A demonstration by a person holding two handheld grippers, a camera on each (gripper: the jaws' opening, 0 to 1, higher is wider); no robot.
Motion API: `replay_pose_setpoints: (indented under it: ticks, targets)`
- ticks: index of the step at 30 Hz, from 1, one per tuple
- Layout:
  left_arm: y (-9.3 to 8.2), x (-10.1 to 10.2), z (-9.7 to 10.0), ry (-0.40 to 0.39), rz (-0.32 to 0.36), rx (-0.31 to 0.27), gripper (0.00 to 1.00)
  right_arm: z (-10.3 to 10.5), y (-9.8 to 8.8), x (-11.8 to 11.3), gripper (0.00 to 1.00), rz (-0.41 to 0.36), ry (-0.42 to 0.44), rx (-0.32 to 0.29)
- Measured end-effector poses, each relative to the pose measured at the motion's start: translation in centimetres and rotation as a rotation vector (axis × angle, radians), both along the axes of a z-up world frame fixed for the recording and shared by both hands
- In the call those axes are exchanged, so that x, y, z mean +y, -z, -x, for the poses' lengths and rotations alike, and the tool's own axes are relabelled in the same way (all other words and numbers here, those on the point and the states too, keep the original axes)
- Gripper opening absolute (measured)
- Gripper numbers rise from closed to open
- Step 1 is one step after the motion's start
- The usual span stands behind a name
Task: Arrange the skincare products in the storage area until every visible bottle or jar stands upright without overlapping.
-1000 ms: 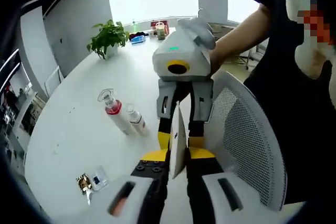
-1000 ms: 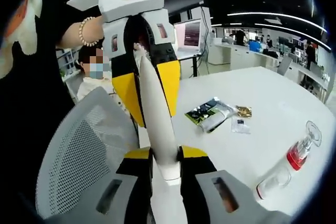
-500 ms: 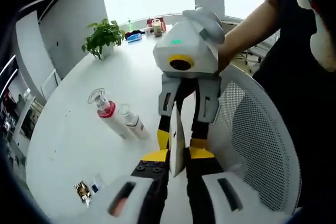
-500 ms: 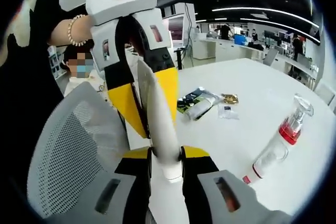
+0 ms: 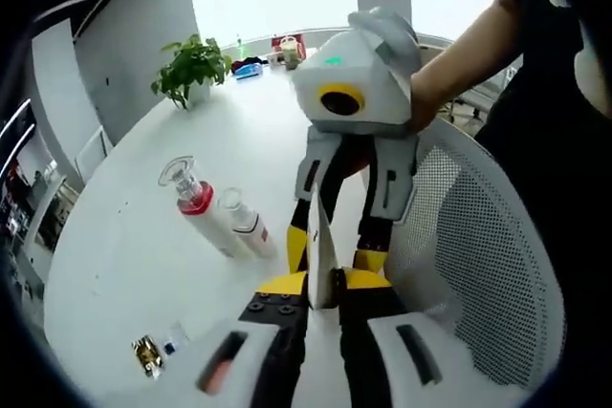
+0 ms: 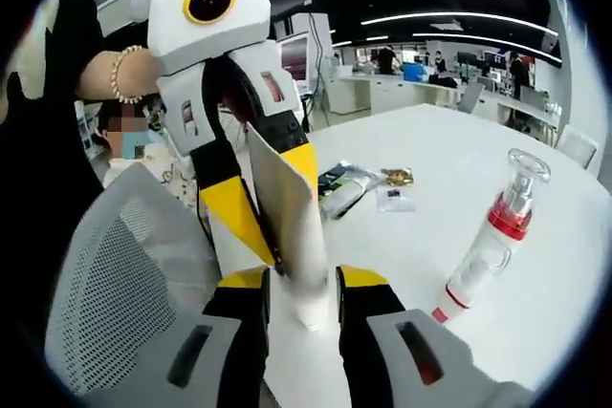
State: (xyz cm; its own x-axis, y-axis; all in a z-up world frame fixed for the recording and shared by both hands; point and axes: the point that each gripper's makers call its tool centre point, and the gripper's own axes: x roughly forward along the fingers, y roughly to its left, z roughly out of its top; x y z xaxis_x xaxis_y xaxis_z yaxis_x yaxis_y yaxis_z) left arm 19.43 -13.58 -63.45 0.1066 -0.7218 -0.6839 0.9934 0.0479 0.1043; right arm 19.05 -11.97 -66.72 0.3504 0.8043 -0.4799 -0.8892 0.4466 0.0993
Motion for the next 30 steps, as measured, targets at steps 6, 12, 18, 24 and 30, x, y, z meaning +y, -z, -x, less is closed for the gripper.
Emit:
replay_pose_setpoints:
  ticks: [6,12,18,24,30]
  targets:
    - [0.0,0.0,-1.2,-0.002,0.033,-0.024,0.17,0.0,1.0,-1.1,0.38,0.023,0.031,0.009]
    - [-0.1,-0.3,-2.7,-0.013,0.068,-0.049,0.17,0.1,1.5,-2.2,0.5,0.03,0.079,0.022]
    - [-0.3,-0.8,-4.4,-0.022,0.081,-0.066,0.17,0.2,1.9,-3.4,0.55,0.039,0.125,0.039]
    - [-0.3,-1.4,-5.9,-0.022,0.087,-0.079,0.18,-0.3,1.9,-4.9,0.63,0.036,0.179,0.048]
    - [-0.4,-2.1,-7.7,-0.025,0.09,-0.099,0.18,-1.1,1.9,-6.3,0.67,0.033,0.233,0.051]
